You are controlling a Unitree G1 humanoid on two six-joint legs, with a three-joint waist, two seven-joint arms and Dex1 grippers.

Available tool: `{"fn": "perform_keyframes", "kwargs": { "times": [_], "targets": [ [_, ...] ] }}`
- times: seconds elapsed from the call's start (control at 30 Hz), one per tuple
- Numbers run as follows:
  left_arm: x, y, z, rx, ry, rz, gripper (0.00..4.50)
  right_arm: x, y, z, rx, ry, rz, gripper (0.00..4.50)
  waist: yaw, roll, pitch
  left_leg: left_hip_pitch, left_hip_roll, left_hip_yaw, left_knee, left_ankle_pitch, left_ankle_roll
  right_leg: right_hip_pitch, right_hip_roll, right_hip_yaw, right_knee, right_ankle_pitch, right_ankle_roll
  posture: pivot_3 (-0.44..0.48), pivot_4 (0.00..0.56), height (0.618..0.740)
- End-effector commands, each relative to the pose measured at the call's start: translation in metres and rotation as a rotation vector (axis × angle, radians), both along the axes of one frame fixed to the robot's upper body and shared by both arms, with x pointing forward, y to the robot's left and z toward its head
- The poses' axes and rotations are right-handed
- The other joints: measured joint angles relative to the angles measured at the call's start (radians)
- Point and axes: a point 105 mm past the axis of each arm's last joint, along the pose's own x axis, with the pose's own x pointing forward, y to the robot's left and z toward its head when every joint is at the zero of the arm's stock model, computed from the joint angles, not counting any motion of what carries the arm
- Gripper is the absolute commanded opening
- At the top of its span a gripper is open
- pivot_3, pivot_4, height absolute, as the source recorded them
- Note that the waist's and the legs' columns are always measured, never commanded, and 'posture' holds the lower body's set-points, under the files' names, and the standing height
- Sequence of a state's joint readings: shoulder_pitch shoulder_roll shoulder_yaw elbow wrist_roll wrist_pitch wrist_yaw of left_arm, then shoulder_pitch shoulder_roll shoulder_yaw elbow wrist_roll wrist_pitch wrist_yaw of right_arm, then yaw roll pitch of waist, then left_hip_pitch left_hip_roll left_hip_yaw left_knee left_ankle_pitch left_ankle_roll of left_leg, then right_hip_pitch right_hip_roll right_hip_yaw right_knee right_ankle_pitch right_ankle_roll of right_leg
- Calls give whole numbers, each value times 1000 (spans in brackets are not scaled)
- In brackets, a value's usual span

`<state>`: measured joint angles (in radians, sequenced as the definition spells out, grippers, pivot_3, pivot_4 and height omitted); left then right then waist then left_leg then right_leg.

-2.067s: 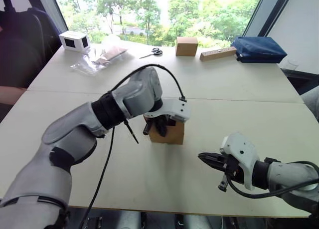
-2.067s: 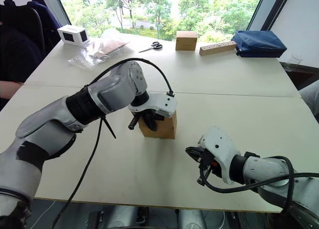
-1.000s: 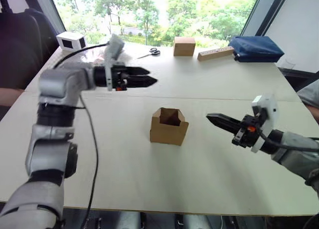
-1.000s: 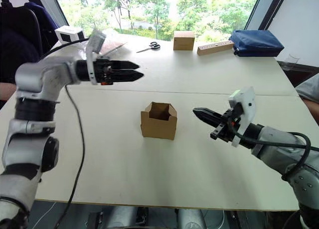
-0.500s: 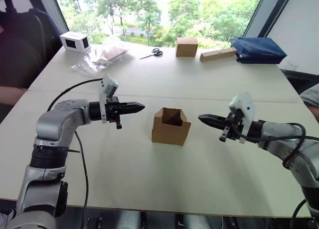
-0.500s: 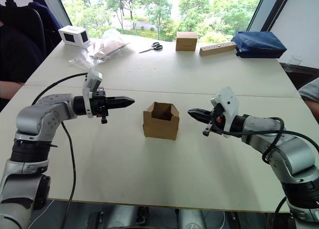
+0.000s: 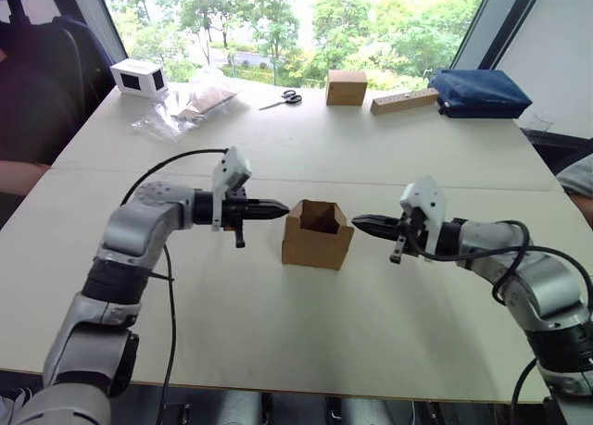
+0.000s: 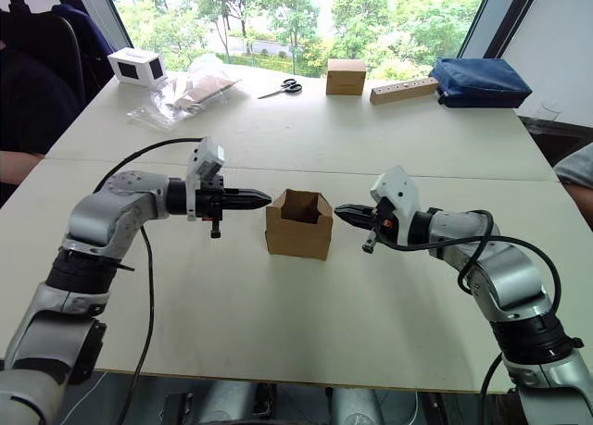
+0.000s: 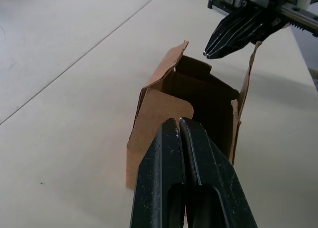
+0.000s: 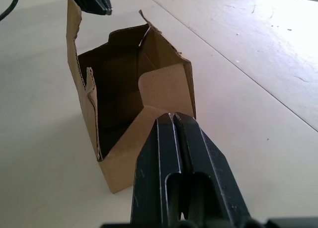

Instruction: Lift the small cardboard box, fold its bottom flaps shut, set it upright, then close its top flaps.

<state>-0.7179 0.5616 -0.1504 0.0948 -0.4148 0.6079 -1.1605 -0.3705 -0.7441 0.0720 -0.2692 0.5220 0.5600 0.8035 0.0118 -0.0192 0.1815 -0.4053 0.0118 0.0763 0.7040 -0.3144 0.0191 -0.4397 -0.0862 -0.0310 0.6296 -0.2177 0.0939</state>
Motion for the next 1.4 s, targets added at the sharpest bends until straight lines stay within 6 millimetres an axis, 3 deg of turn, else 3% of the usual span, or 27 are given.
{"fn": "perform_keyframes", "kwargs": {
  "times": [0.03,0.37,0.57,0.67,0.9,1.1,1.27,1.4],
  "targets": [
    [1,-7,6,20,-54,-38,63,2,10,11,5,-61,38,0,0,0,0,0,0,0,0,0,0,0,0,0,0,0,0,0,150,740],
    [11,-19,-18,162,-106,-50,63,7,25,3,-41,-51,95,0,0,0,0,0,0,0,0,0,0,0,0,0,0,0,0,0,150,740],
    [5,-25,-23,199,-112,-102,63,10,26,-4,-95,-57,115,0,0,0,0,0,0,0,0,0,0,0,0,0,0,0,0,0,150,740],
    [5,-21,-35,295,-143,-121,63,13,28,-4,-115,-66,118,0,-1,0,0,0,0,0,0,0,0,0,0,0,0,0,0,0,150,740],
    [9,-24,-34,278,-140,-94,63,15,26,-6,-128,-65,123,0,-3,1,0,1,1,0,0,0,0,0,1,0,0,0,0,0,150,740],
    [12,-25,-2,79,-115,-64,63,16,22,-2,-117,-71,109,0,-3,1,0,1,1,0,0,0,0,0,1,0,0,0,0,0,150,740],
    [11,-6,31,-47,-76,-64,63,8,9,34,-55,-164,103,0,-2,1,0,0,1,0,0,0,0,-1,1,0,0,0,0,0,150,740],
    [24,9,45,-31,-95,-34,63,3,-4,55,-112,-241,69,0,1,1,0,0,1,0,0,0,0,0,0,-1,0,0,0,0,150,740]
  ]
}}
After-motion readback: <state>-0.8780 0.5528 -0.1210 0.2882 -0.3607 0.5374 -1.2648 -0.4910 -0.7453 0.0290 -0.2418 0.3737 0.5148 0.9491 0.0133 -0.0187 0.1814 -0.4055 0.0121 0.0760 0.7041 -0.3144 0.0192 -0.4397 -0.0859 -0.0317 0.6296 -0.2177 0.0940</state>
